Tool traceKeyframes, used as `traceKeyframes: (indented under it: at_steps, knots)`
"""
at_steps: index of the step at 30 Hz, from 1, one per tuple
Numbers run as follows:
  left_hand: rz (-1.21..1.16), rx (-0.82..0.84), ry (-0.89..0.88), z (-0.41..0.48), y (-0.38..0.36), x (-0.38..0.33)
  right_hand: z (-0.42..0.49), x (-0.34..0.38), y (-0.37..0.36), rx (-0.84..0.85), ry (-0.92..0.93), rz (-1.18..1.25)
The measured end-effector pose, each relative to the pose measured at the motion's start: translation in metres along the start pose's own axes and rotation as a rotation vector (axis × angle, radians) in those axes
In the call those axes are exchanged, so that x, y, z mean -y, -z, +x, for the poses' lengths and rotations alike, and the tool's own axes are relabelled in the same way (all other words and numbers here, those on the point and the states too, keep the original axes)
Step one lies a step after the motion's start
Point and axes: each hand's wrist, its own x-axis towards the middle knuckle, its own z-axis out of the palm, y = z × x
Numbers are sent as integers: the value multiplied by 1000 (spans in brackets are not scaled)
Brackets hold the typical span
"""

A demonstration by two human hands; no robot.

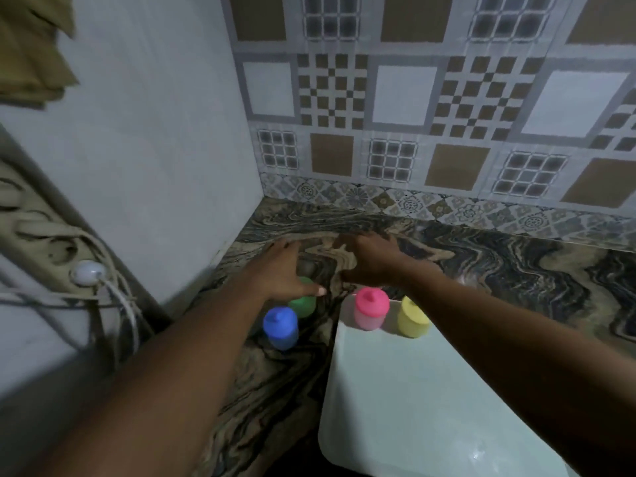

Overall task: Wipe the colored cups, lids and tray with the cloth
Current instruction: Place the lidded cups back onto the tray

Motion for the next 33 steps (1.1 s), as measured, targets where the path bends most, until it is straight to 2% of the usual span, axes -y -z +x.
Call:
traceKeyframes:
  at_steps: [4, 8, 12, 19, 24, 28, 33]
  knots:
    - [57, 122, 117, -27, -18, 31, 14, 40, -31, 94, 43, -15]
    - [-3, 202, 187, -43, -41, 45, 23, 56, -59, 186, 90, -13]
    - [32, 158, 181, -46, -60, 51, 27, 59, -72, 207, 92, 0]
    - [22, 73, 153, -45, -63, 53, 25, 61, -75, 113, 62, 70]
    - [-28, -25, 130, -36, -34, 44, 13, 46, -41, 7, 34, 107]
    - [-34, -47, 65, -18, -9, 15, -7, 20, -4, -90, 1, 154]
    - [-21, -64, -91, 13, 7, -61, -55, -37, 39, -148, -131, 204]
